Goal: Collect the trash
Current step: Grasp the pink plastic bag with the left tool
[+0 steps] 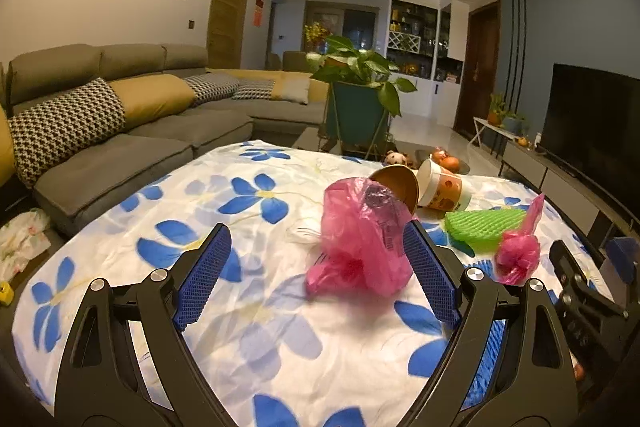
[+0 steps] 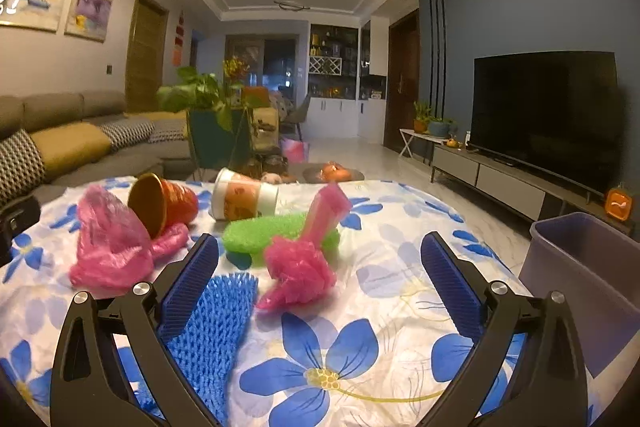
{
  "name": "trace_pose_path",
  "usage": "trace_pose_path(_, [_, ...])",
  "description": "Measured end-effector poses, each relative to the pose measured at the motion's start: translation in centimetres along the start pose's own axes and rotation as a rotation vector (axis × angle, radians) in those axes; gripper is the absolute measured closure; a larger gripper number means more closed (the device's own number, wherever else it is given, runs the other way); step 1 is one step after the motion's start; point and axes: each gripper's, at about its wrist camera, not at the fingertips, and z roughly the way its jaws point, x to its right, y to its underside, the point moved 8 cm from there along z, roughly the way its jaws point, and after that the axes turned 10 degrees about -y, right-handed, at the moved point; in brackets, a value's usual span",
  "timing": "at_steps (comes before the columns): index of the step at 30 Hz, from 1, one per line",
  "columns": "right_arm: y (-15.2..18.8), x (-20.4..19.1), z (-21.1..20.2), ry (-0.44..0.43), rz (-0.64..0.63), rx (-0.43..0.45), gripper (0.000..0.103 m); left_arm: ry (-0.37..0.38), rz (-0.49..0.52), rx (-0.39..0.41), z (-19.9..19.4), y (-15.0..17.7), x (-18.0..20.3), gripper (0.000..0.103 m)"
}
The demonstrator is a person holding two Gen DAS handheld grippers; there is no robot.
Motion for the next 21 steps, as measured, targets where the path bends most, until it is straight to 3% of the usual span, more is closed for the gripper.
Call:
trace_pose_path(7, [0.5,1.1,-0.2,0.025,0.044,0.014,0.006,0.016,0.028,-0.018,2.4,0.5,2.1,0.017])
trace_pose_path(13, [0.6,1.2,0.0,0.026,0.041,-0.005,0.006,0.036,0.014,-0.084,4.3,1.3,2.4,0.017])
trace_pose_path(16, [0.9,1.1,0.6,0.013,0.039,-0.035,0.006,0.050,0.018,-0.113,5.0,1.8,2.6,0.023])
trace_pose_path(21, [0.8,0.8,1.1,-0.027,0.043,-0.064,0.006,0.077,0.040,-0.157,5.8,2.5,3.3,0.045])
